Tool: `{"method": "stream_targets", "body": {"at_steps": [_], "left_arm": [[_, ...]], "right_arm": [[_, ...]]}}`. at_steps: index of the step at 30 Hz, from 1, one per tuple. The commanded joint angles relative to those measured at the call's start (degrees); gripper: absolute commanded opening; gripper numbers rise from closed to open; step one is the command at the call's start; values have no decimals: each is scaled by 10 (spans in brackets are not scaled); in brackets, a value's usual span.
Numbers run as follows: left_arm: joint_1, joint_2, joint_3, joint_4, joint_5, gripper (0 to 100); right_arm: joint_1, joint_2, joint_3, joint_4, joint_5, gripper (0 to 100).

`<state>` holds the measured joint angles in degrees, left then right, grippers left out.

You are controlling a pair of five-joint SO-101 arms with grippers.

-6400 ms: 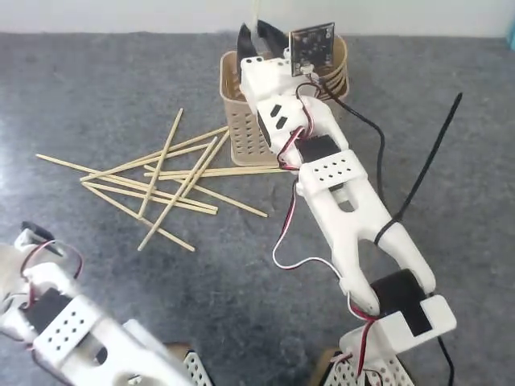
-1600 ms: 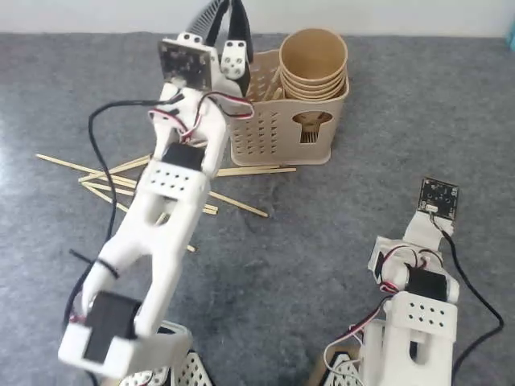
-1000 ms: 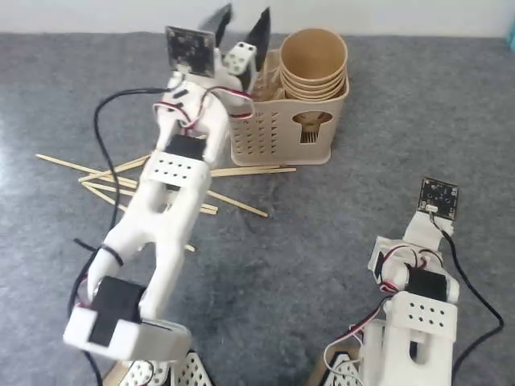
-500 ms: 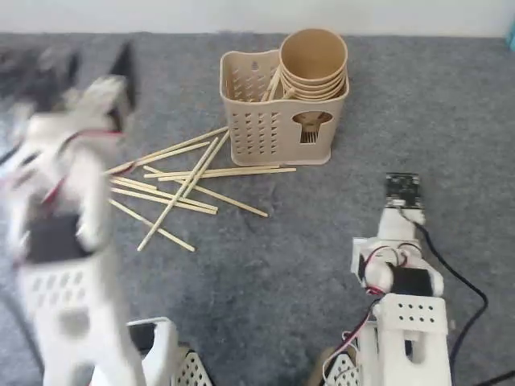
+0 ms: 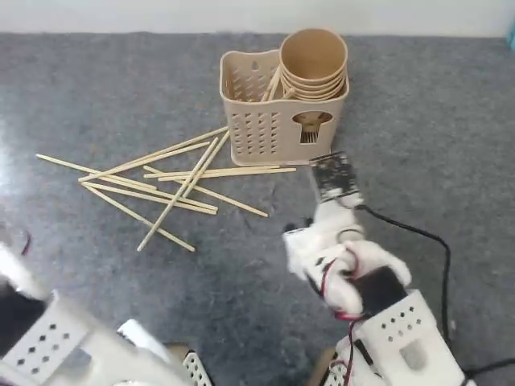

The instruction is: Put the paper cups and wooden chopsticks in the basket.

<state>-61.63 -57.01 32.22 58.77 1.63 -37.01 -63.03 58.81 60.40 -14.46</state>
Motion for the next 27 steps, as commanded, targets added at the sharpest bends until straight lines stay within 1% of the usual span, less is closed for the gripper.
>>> {"method": "stream_targets", "body": {"at_steps": [1,3,7,10,13,17,20,22,25,27], "left_arm": [[-31,-8,44,-48,-8,218],[-47,-7,63,-68,-8,218],[-86,-2,74,-96,-5,218],[-108,33,73,-112,-4,218],[-129,88,73,-147,-4,218],[-152,169,72,-213,-4,218],[-165,225,59,-250,3,218],[-178,262,41,-262,26,218],[-194,317,0,-265,39,218],[-198,352,-24,-264,39,218]], "right_arm": [[-45,55,-40,-60,-42,106],[-55,108,-60,-95,-66,106],[-58,256,-146,-150,-154,106],[-58,387,-249,-171,-200,106],[-58,518,-367,-175,-236,106],[-68,675,-531,-172,-256,106],[-80,782,-651,-164,-277,106],[-83,853,-737,-142,-293,106],[-92,953,-869,-81,-323,113],[-97,1013,-953,-29,-344,149]]}}
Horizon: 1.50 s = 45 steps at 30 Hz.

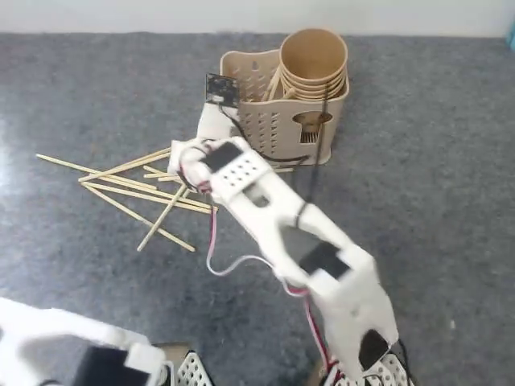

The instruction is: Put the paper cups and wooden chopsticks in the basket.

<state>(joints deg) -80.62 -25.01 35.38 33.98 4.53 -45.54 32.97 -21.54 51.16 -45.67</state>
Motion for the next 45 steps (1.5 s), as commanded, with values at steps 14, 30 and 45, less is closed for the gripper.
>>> {"method": "stream_targets", "body": {"at_steps": [14,30,45], "left_arm": [[-3,104,-72,-34,11,218],[4,104,-71,-38,11,218],[4,104,-72,-40,11,218]], "right_arm": [[-12,321,-589,293,-98,210],[-11,400,-709,429,-98,210],[-17,474,-715,397,-98,210]]}}
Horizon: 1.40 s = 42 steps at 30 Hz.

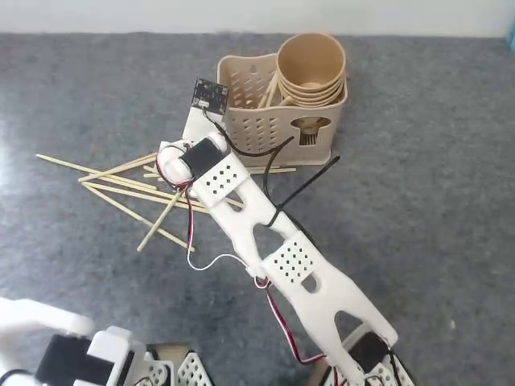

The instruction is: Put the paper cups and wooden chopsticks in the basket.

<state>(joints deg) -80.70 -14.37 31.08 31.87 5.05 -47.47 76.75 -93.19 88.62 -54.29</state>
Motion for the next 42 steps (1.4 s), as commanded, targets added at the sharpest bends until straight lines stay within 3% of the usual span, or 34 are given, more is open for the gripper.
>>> {"method": "stream_targets", "body": {"at_steps": [1,13,27,32,36,42], "left_arm": [[5,-3,-29,-18,5,218],[21,-2,-27,-18,5,217],[43,-2,-7,-18,23,217],[42,-2,-7,-18,25,216],[36,-2,-7,-18,33,216],[21,-2,-6,-52,33,216]], "right_arm": [[-4,35,1,30,-10,210],[7,-59,-34,116,62,209],[9,-191,-34,129,148,209],[-59,-186,-23,129,149,209],[-125,-140,9,128,257,209],[-95,-110,15,134,342,209]]}}
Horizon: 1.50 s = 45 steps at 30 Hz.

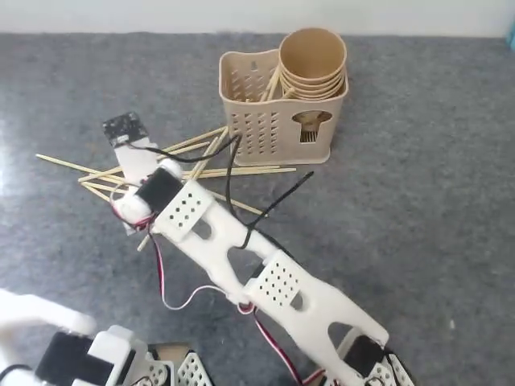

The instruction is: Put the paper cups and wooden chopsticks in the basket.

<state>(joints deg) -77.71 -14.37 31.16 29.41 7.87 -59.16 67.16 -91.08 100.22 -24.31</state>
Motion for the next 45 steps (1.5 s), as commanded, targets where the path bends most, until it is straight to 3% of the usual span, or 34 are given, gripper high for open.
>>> {"method": "stream_targets", "body": {"at_steps": [1,3,7,14,25,36,42,45], "left_arm": [[-11,-2,-7,-31,5,216],[-12,-2,-7,-33,5,216],[-12,-2,-7,-33,5,216],[-12,-2,-7,-33,5,216],[4,-2,35,-59,5,216],[1,-4,33,-62,5,216],[2,-4,33,-62,5,216],[3,-4,33,-62,5,216]], "right_arm": [[30,-15,-6,16,43,209],[50,-11,-6,4,17,209],[84,6,-3,-22,-111,209],[87,65,-7,-76,-174,209],[93,77,-2,-170,-214,209],[105,126,-6,-167,-233,206],[111,131,-3,-174,-230,1],[114,135,-4,-174,-230,23]]}}
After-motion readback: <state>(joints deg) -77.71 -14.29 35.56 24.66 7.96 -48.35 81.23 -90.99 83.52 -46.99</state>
